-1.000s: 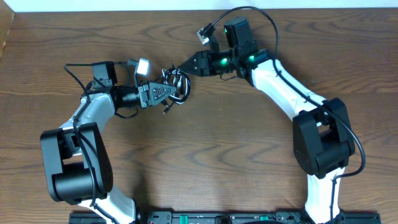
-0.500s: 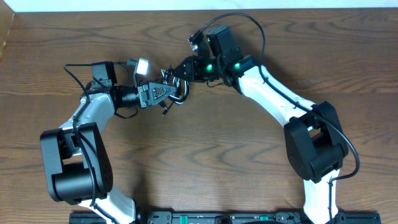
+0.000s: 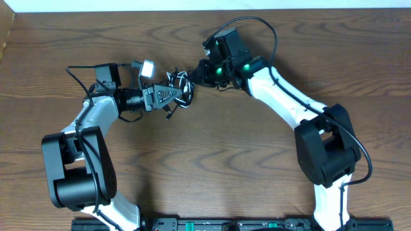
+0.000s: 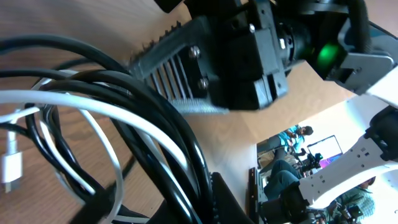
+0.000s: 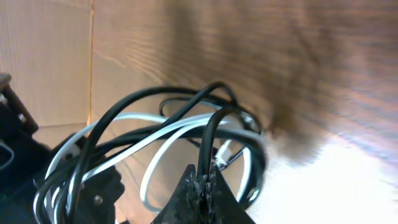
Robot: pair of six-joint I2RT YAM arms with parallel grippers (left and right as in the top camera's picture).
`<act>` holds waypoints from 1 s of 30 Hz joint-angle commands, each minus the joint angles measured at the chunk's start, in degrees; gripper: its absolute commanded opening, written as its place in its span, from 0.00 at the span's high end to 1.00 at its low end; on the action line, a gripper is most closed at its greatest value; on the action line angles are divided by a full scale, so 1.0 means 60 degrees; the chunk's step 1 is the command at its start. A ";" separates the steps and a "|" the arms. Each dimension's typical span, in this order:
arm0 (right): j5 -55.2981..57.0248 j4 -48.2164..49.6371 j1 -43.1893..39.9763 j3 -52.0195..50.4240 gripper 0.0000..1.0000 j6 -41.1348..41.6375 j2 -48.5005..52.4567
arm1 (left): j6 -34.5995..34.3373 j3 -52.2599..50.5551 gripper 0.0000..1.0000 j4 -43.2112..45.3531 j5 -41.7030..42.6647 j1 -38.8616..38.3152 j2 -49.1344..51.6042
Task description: Untangle cables
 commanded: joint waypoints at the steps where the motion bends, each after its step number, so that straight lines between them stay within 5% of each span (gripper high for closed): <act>1: -0.0251 0.0127 -0.0554 0.0011 0.99 -0.0146 -0.0040 | 0.0204 0.0033 0.93 -0.0015 0.0291 0.0015 -0.0255; 19: -0.1570 0.0372 -0.1931 0.0011 0.99 -0.0025 -0.0040 | 0.0204 0.0033 0.92 -0.0018 -0.0248 0.0015 -0.0255; 30: -0.1395 -0.0306 -0.2007 0.0011 0.99 -0.5577 -0.0036 | 0.0200 0.0033 0.93 -0.0018 -0.0525 0.0015 -0.0255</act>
